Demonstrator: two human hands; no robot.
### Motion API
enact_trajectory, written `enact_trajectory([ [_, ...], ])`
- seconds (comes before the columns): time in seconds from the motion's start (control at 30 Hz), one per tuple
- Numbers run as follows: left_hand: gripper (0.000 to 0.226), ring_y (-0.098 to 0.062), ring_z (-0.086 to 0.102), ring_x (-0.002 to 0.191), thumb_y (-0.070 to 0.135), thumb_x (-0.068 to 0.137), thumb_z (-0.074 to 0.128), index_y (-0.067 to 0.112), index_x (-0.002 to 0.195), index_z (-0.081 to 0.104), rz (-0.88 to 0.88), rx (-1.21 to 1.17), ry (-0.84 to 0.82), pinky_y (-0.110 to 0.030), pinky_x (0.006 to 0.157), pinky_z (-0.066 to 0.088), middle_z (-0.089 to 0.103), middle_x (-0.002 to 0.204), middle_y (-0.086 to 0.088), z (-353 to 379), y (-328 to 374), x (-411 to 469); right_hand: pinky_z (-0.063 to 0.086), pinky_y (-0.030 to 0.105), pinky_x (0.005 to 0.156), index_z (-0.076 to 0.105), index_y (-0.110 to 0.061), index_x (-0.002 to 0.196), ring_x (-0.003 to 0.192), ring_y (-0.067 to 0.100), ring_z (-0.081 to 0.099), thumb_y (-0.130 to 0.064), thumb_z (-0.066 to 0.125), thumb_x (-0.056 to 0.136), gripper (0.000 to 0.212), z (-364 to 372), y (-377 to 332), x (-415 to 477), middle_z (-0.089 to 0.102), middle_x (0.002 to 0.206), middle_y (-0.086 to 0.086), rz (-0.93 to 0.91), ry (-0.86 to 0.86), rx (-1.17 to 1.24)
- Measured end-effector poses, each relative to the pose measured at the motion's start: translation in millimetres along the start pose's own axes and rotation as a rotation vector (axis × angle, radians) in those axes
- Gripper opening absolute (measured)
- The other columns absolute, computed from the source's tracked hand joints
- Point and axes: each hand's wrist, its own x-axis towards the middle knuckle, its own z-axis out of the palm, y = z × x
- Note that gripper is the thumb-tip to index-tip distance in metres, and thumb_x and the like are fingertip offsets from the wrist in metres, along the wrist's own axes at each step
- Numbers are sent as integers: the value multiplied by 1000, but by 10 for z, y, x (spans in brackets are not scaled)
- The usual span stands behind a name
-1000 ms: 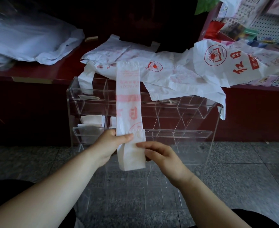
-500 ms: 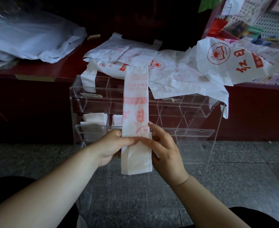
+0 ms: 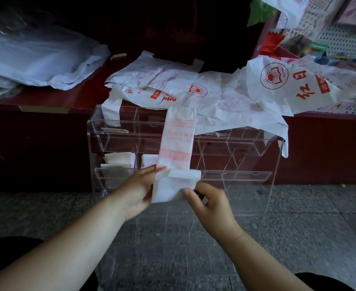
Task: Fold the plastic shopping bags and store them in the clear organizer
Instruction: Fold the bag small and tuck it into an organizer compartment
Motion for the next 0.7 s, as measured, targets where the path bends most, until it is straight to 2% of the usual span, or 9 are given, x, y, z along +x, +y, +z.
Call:
enact_trajectory([
  [0.07,21,-16,70,72,17,71,55,11,86,68,1,2,-27,-27,64,58,73,90,-9,40,-37,-7,28,12,47,44,-26,51,47,3,38,-25,58,87,38,-12,-55,0,46,47,-13,152,-5,131],
  [0.13,30,-19,70,82,21,69,55,12,94,67,-9,-49,-18,-33,72,58,72,98,-10,58,-73,2,29,11,46,48,-20,52,45,2,37,-12,57,89,38,-30,-86,10,45,44,-11,277,64,234],
  [0.23,36,-21,67,96,34,73,52,18,103,64,-26,-125,-42,-42,86,52,71,103,-7,75,-70,2,32,12,48,55,-5,59,50,4,38,-10,58,87,29,-32,-107,15,47,53,-3,356,130,298],
  [0.3,40,-15,68,92,42,71,47,22,102,63,12,-86,-72,-34,83,53,72,99,0,91,-70,-33,35,13,50,58,-6,61,54,5,42,-10,60,85,25,-20,-122,16,51,57,1,381,130,302],
  [0.37,33,-6,68,80,38,71,49,23,99,61,72,46,-46,-22,70,55,73,85,7,131,-91,-72,38,13,51,60,-14,61,54,5,46,-10,62,84,24,-11,-136,20,55,57,-4,391,107,295],
  [0.43,18,-3,68,68,22,79,55,18,96,61,124,151,31,-17,61,54,72,73,10,171,-112,-85,36,11,48,58,-17,59,48,1,44,-8,62,84,27,-7,-151,24,53,49,-12,400,76,284],
  [0.5,29,-9,68,77,12,84,57,8,112,59,153,189,106,-24,75,55,72,79,5,177,-130,-58,34,10,46,54,-18,58,44,-1,43,-8,62,84,29,-3,-168,18,51,43,-16,408,35,250],
  [0.57,42,-19,65,88,12,83,59,1,124,53,157,227,187,-36,89,50,70,89,0,173,-128,-47,35,10,47,53,-19,62,45,-2,44,-9,61,85,27,11,-185,3,52,46,-17,396,25,228],
  [0.7,13,-21,66,86,14,82,63,12,95,68,216,369,230,-35,83,52,72,81,3,171,-156,-37,44,10,60,51,-28,86,67,-5,56,-20,57,88,10,8,-223,10,58,81,-11,411,40,382],
])
